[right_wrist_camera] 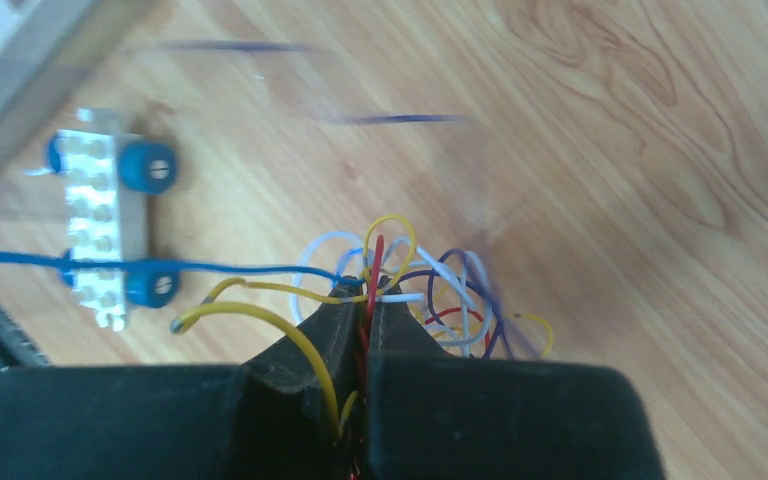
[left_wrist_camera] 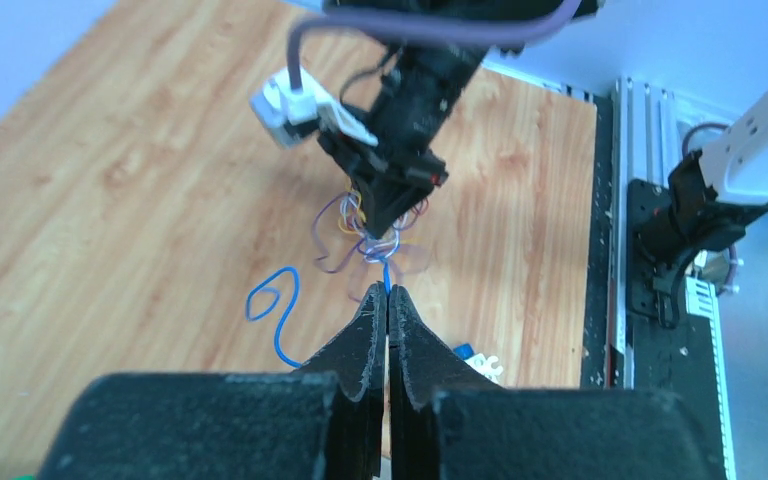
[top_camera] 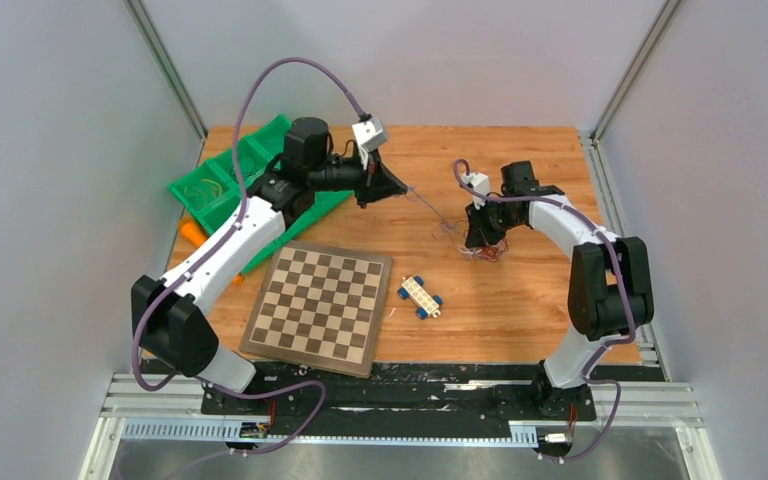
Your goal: Untangle the cables
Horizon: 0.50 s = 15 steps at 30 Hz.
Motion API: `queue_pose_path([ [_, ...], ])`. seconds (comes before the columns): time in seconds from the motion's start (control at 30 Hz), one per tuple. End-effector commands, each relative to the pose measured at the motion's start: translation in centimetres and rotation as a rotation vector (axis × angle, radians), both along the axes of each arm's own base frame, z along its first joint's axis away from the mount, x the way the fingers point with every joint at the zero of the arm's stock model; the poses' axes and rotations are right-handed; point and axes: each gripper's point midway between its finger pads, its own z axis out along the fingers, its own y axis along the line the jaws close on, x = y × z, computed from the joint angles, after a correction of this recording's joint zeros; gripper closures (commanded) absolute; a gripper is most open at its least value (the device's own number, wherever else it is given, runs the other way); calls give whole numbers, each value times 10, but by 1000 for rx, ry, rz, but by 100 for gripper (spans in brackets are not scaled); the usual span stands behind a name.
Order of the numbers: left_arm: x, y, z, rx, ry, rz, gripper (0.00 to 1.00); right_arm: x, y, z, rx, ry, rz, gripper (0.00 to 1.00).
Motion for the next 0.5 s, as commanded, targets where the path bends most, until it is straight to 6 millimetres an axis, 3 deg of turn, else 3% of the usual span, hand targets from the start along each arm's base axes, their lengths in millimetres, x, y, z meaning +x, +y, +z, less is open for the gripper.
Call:
queue_pose_path([
  [0.0, 3, 19, 58, -73, -33, 44, 100, 24, -31, -31, -158, -40, -48, 100],
  [0.13, 20, 43, 97, -120, -81, 113, 100, 28, -49, -49, -201, -2, -87, 100],
  [0.37, 42, 78, 148, -184, -158, 230, 100, 27, -55, -57, -203, 26, -103, 100],
  [0.47, 47, 97, 193, -252, -215, 279, 100, 25, -59, -61, -216, 40, -112, 95],
])
